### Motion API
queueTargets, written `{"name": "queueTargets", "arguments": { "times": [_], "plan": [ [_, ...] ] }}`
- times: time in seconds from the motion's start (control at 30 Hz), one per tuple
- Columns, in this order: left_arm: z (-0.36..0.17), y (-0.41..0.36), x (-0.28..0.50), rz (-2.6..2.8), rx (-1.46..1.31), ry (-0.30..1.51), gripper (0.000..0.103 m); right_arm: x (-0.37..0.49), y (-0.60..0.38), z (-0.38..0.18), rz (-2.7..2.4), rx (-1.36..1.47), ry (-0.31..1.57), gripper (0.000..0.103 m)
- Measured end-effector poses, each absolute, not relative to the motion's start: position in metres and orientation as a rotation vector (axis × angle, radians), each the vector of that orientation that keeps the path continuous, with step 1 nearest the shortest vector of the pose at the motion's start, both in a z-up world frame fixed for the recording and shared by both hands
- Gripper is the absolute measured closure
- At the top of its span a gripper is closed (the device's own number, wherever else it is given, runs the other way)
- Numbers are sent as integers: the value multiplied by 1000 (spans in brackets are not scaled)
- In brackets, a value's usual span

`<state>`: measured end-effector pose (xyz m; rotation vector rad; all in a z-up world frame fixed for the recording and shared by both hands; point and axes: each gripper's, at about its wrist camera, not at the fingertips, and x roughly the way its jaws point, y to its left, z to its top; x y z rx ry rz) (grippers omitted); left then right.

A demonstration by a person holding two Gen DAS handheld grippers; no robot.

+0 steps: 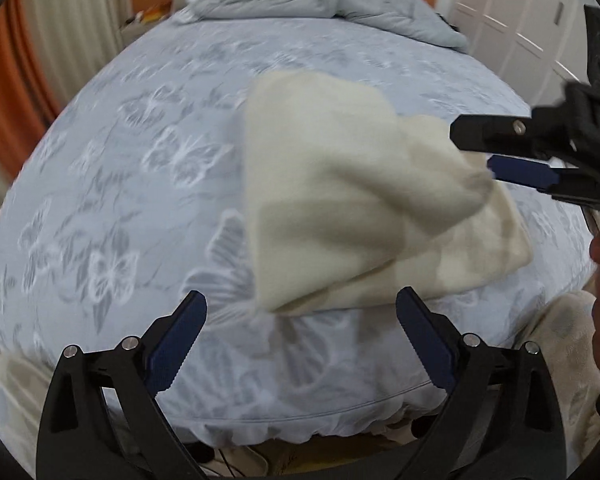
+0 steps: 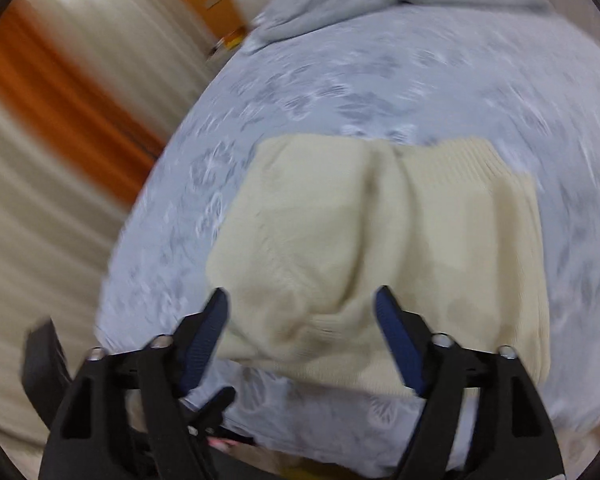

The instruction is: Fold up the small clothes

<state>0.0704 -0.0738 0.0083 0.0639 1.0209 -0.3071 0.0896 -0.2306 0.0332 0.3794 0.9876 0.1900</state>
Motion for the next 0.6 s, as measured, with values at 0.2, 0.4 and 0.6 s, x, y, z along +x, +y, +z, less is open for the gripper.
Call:
{"name": "queueTargets", "arguments": {
  "times": [0.2,0.4,0.6],
  "plan": [
    [4,-64,68,-296,32,1045,10,99,-226,8,251,344,1076,84],
    [2,-69,70,-320,34,1036,10,64,-287,20,149,504,972,103],
    [-19,-82,79,-312,69,1090,10,61,-308,14,84,616,987,82]
  ]
}}
